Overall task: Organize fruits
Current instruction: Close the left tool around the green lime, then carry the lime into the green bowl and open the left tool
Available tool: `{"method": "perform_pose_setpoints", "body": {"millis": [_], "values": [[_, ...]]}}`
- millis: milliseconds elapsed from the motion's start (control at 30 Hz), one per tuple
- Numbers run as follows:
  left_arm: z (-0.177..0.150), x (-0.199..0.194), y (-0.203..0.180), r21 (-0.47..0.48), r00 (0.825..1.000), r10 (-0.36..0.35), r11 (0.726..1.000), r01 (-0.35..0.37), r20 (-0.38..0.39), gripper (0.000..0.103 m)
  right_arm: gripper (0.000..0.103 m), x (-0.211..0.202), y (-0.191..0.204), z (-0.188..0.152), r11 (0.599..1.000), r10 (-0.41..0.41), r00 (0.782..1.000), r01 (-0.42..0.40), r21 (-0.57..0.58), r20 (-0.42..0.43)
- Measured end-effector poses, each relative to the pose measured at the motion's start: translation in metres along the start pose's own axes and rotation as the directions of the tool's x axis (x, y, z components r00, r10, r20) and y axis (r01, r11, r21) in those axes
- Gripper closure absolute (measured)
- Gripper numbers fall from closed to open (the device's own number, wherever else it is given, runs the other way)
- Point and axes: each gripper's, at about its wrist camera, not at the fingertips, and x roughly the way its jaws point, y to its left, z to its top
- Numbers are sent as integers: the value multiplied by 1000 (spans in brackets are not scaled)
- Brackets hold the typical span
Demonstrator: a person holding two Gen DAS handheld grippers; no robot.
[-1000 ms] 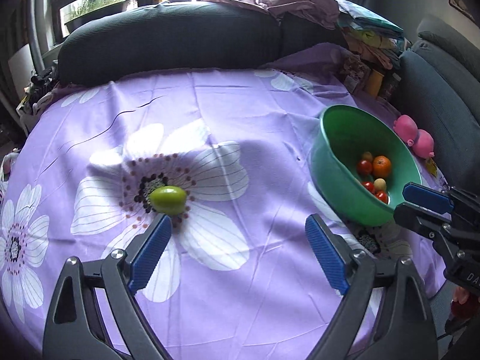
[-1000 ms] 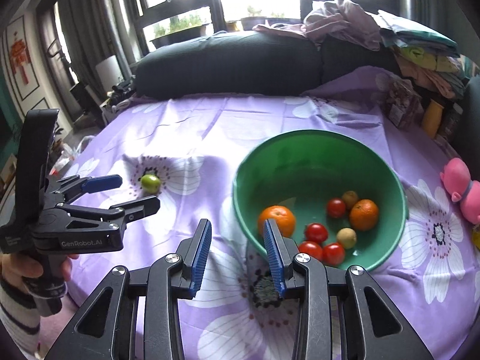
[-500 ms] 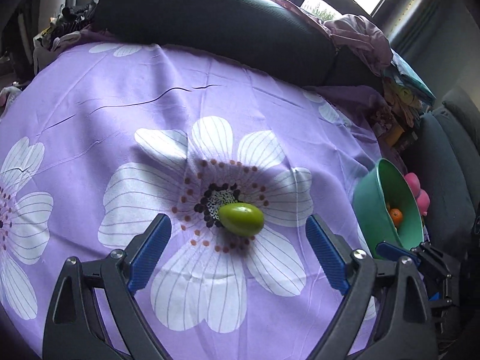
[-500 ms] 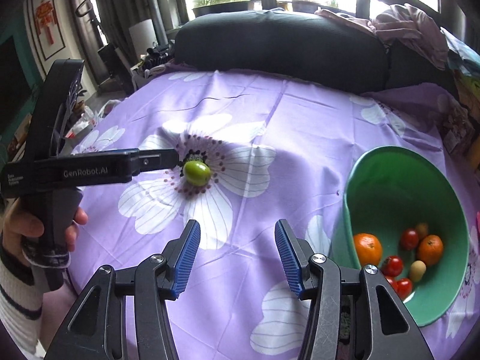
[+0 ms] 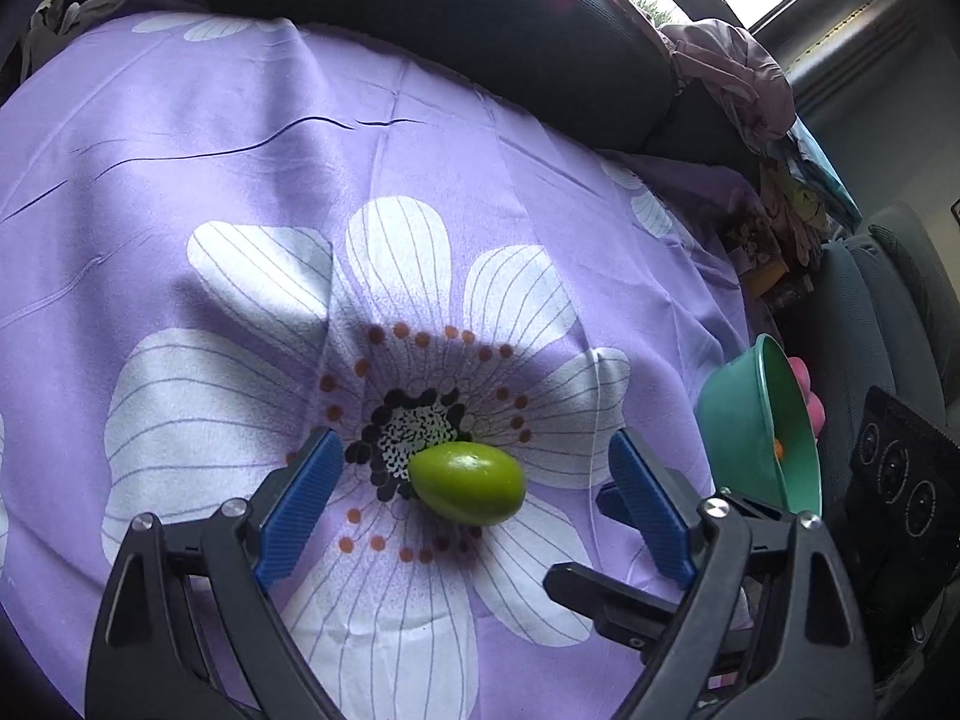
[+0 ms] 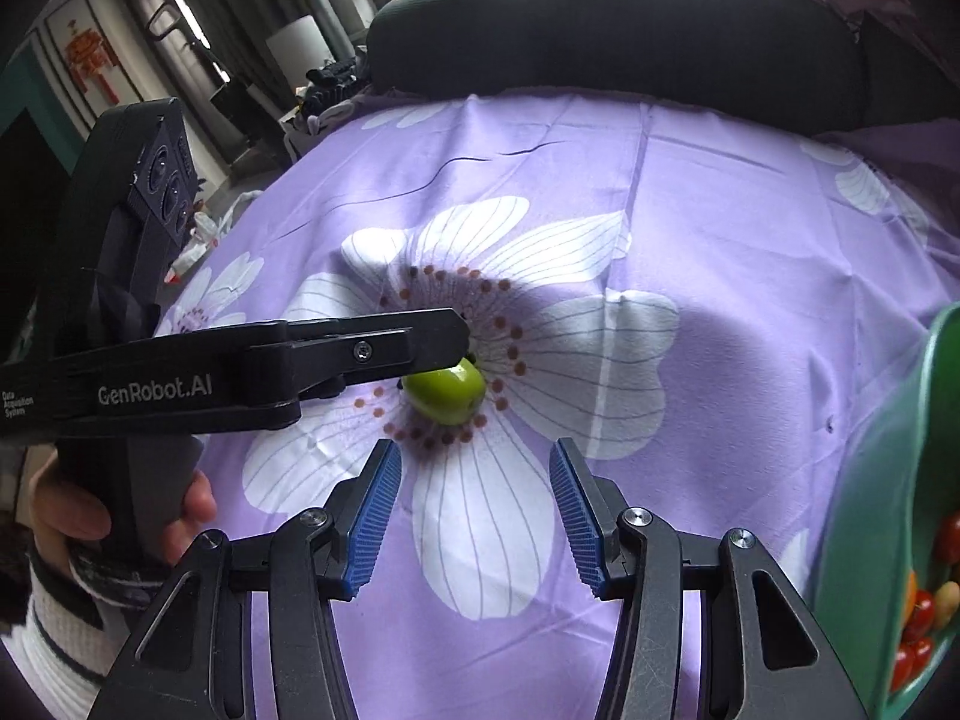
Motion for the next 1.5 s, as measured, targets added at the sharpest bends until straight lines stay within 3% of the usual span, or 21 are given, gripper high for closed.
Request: {"method": "perform_pose_setpoints", "body": {"millis": [167,400,533,667,967,1267,1500], "values": [[1,3,4,-15,1000,-10,1000,10,-11,22,51,24,0,9,997,56,998,-55,50,-12],[-1,10,6,-11,999,-27,1000,27,-38,38,51,42,1,12,994,69,997,-67,86,-20],[-1,13,7,-12,999,-19,1000,18,-40,43,56,42,1,12,995,69,998,-68,77,-10],[-2,16,5,8,999,4,1000,-3,-44,57,63,46,2,14,995,73,997,-73,66,-5],[-6,16,-5,57,999,37,998,-35,-36,57,64,44,5,13,998,49,999,-49,40,1],[-18,13,-32,123,999,13,992,-9,-33,56,64,24,1,-1,997,24,999,-26,68,28],[-29,-5,-68,197,1000,-28,980,26,10,56,64,-13,7,-14,997,-38,994,32,68,98]]}}
